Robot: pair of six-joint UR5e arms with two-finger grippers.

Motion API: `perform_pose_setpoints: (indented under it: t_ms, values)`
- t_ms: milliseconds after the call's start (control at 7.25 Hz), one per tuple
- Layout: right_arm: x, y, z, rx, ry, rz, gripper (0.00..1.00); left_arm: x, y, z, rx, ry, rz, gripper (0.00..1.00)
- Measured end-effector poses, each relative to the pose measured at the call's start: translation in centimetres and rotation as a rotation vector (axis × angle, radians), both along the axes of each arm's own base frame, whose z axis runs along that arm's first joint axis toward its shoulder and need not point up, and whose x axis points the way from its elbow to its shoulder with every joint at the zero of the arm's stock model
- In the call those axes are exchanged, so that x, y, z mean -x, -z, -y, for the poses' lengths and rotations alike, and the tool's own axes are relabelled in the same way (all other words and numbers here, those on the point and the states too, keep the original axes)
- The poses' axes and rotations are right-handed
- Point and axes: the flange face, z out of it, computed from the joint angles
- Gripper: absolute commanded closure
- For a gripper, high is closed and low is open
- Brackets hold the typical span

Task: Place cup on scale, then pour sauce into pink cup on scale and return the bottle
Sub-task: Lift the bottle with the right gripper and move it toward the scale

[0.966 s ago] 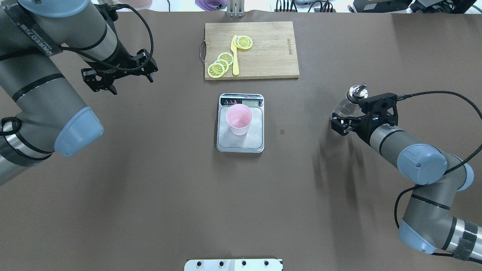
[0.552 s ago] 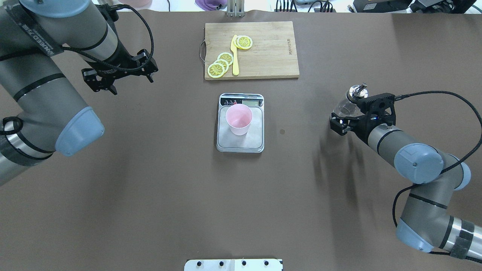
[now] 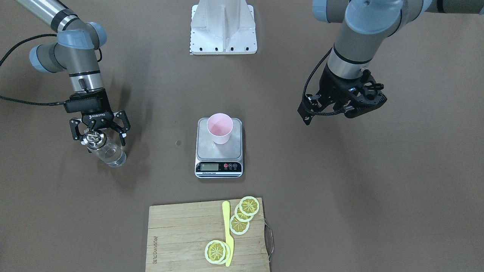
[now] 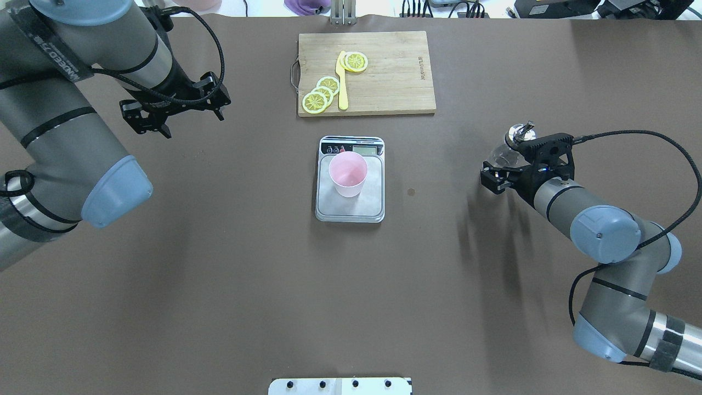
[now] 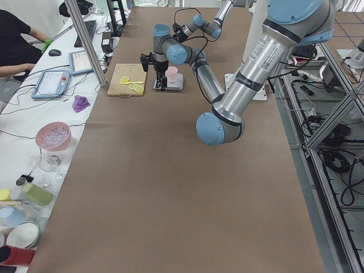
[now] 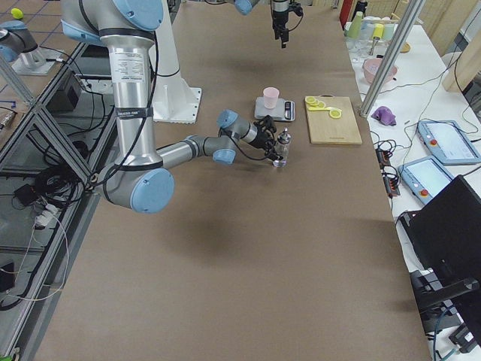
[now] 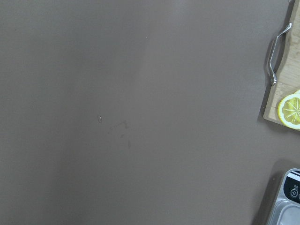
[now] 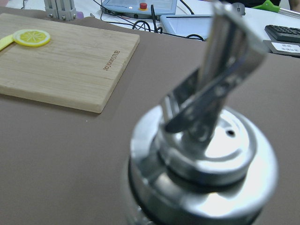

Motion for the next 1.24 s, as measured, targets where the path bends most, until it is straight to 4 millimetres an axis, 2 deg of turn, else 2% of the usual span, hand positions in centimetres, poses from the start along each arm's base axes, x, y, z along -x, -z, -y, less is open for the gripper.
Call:
perform_pose_setpoints:
  t_ms: [138,276,414,552,690,828,1241]
  values:
    - [0.2,-0.1,0.3,0.001,-0.002,-0.003,0.06,0.0,0.0,0.0,0.0,0.0,0.0,0.02]
    - [0.2,-0.2,0.4,0.002,-0.005,-0.005,0.13,-0.1,-0.1,0.1,0.003,0.0,0.002,0.02]
    - [0.2,-0.3,0.5,0.003,-0.006,-0.005,0.32,-0.2,-0.2,0.2,0.006,0.0,0.004,0.02]
    - [0.4,-0.2,0.7,0.004,-0.008,-0.003,0.69,-0.3,-0.2,0.2,0.007,0.0,0.005,0.02]
    - [0.8,0.2,1.0,0.003,-0.01,0.004,0.9,-0.3,-0.2,0.3,0.007,0.0,0.005,0.02]
    - [1.3,0.7,1.3,0.0,-0.012,0.014,1.0,-0.4,-0.1,0.3,0.006,0.0,0.004,0.02]
    - [0.9,2.2,2.6,-0.013,-0.033,0.035,1.0,-0.3,0.0,0.3,0.006,0.001,0.002,0.02]
